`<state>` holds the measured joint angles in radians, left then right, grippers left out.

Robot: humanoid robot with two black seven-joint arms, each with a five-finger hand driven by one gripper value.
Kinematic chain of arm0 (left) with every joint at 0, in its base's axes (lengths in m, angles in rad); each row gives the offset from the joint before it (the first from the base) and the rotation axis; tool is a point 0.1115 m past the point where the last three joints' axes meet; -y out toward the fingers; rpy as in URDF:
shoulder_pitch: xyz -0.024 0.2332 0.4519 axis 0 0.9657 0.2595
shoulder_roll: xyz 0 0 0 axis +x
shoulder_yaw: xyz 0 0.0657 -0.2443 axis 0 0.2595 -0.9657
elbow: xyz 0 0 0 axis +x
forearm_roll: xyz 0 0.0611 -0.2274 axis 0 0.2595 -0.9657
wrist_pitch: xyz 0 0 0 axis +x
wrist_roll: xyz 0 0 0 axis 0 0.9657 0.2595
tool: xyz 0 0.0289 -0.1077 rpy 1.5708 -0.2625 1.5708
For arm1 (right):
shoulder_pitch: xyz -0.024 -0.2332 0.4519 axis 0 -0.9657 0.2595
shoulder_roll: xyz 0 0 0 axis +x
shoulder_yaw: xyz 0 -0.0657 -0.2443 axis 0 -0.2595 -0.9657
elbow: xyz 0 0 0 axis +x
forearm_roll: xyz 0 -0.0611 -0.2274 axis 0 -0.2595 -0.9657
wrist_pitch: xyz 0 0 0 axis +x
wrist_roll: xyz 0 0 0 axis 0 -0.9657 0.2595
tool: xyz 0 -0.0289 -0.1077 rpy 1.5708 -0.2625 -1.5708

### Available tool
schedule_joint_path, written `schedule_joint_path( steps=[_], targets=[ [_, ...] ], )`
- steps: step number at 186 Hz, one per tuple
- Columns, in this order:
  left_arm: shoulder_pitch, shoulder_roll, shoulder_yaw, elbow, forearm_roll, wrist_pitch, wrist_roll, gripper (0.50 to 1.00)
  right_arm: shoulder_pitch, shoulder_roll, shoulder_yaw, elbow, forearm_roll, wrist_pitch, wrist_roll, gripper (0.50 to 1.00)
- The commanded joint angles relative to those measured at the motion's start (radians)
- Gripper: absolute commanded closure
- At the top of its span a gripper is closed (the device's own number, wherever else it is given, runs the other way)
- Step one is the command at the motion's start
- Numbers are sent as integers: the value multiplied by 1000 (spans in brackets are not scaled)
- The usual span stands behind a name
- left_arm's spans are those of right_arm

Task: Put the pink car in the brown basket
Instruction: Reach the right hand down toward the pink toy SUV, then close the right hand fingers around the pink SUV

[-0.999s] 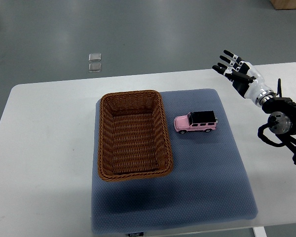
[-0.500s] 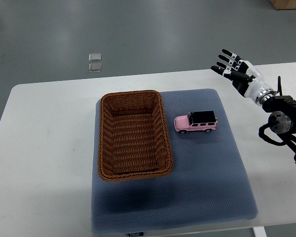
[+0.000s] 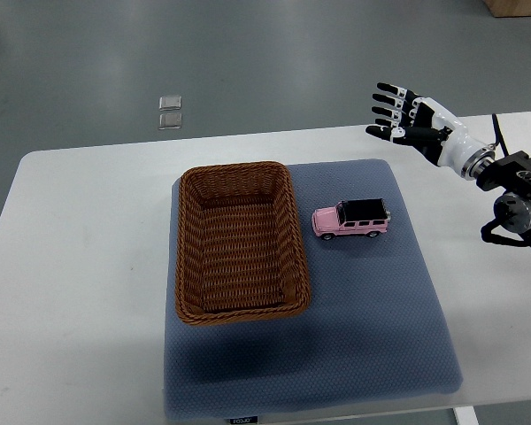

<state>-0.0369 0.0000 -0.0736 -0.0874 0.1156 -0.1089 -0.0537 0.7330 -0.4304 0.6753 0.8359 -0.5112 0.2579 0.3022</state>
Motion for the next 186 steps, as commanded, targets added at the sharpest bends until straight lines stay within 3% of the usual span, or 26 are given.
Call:
schedule_joint_path(
  steps=[1,27,81,186],
  targets=[
    [0,0,0,1,1,0,0,500,6,-25,0,31,-107,32,0,585],
    [0,0,0,12,-1,0,0,500,29,-45,-3,48,-312,76,0,585],
    [-1,0,0,12,1,0,2,500,33,-50,-37,97,-688,81,0,585],
    [-1,0,2,12,1,0,2,500,36,-54,-195,123,-928,-22,0,593]
  ],
)
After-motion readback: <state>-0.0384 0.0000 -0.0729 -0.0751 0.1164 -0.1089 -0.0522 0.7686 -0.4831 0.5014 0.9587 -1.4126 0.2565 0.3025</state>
